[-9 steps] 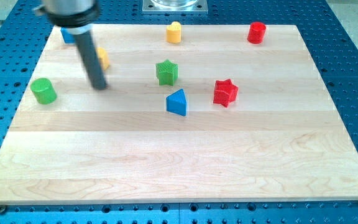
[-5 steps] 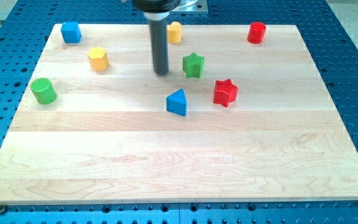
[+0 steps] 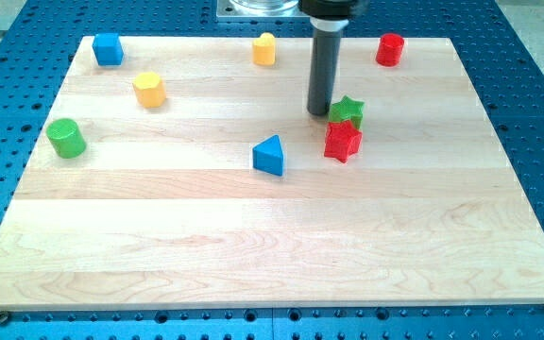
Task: Push the green star into the red star
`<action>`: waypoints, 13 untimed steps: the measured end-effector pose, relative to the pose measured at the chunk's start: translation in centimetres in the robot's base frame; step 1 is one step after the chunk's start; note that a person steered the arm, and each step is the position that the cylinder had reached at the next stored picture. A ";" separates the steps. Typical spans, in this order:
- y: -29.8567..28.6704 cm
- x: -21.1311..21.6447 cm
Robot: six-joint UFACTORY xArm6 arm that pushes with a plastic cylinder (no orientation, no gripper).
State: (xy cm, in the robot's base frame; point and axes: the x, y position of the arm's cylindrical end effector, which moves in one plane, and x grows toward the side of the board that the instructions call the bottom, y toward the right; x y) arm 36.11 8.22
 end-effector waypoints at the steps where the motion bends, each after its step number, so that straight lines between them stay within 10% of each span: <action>1: 6.6 3.0; 5: 17.1 6.9; 6: 9.4 16.6; 9: 8.1 24.0; 13: 3.8 17.6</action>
State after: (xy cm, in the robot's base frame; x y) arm 53.72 12.05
